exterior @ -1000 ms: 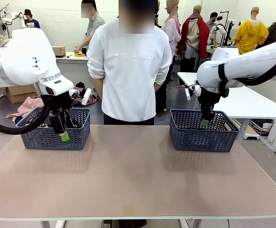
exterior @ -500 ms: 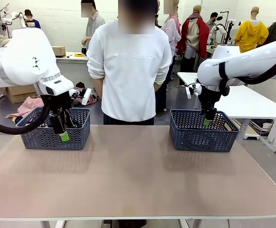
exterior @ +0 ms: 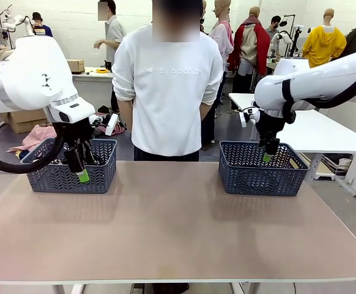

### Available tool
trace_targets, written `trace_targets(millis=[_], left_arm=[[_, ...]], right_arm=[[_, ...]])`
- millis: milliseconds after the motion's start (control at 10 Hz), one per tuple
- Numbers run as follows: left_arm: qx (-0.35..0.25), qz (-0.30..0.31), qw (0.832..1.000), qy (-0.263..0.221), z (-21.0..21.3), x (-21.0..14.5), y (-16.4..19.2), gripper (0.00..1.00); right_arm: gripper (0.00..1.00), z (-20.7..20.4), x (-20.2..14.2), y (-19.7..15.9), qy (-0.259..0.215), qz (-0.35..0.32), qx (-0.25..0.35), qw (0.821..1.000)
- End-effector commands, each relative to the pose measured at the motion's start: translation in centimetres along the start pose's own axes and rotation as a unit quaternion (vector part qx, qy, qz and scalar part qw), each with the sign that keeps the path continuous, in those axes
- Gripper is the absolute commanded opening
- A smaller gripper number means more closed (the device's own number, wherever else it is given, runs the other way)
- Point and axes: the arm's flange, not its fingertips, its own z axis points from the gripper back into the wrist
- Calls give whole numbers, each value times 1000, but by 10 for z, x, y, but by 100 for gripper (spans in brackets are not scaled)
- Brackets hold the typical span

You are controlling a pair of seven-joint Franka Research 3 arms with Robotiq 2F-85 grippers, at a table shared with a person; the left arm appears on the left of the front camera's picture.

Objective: Organize the cables according to human instructions.
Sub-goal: Pick up a bundle of cables and place it in the basket indicated by the human.

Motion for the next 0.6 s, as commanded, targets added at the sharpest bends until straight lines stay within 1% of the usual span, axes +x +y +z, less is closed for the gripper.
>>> trace_targets(millis=[0,500], left_arm=[[3,2,1000,2,2,-1,1,100],[3,2,1000,2,2,-1,1,100]], right_arm=[[100,0,0,1,3,2,-1,1000],[100,0,0,1,3,2,-1,1000]])
